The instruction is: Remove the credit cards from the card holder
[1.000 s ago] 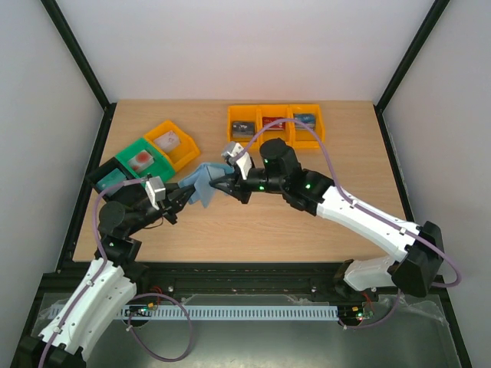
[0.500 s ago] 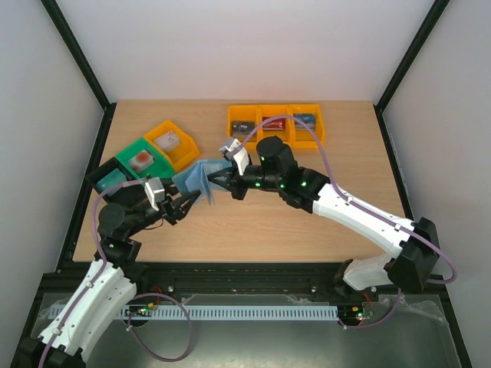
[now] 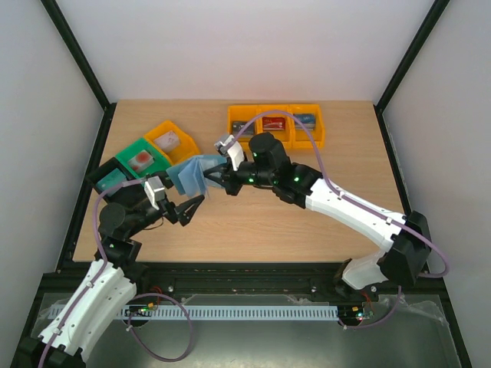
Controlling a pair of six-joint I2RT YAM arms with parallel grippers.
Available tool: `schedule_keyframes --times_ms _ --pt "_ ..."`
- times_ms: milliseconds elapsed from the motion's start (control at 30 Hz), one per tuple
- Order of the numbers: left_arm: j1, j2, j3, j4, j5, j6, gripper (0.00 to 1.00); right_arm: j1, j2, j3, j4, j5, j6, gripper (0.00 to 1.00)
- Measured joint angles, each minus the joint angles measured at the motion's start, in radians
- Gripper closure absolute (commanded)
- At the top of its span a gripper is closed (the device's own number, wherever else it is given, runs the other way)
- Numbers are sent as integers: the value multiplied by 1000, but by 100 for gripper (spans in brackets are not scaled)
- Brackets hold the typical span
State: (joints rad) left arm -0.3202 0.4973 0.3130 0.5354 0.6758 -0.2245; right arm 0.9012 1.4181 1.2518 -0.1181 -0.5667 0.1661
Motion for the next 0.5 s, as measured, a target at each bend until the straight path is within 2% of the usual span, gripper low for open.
schedule_keyframes --times_ms 100,133,200,300,500 --pt "0 0 0 0 -19 1 2 1 6 0 -13 7 0 98" --pt "0 0 0 -1 -28 1 6 1 7 0 -13 7 0 98" --pt "0 0 0 -3 -48 1 24 1 7 0 -12 5 0 98" --pt "0 -1 0 -11 -64 10 56 0 7 0 -12 8 -1 98" --pt "4 -2 2 -30 -80 17 97 1 6 0 -13 -29 -13 98"
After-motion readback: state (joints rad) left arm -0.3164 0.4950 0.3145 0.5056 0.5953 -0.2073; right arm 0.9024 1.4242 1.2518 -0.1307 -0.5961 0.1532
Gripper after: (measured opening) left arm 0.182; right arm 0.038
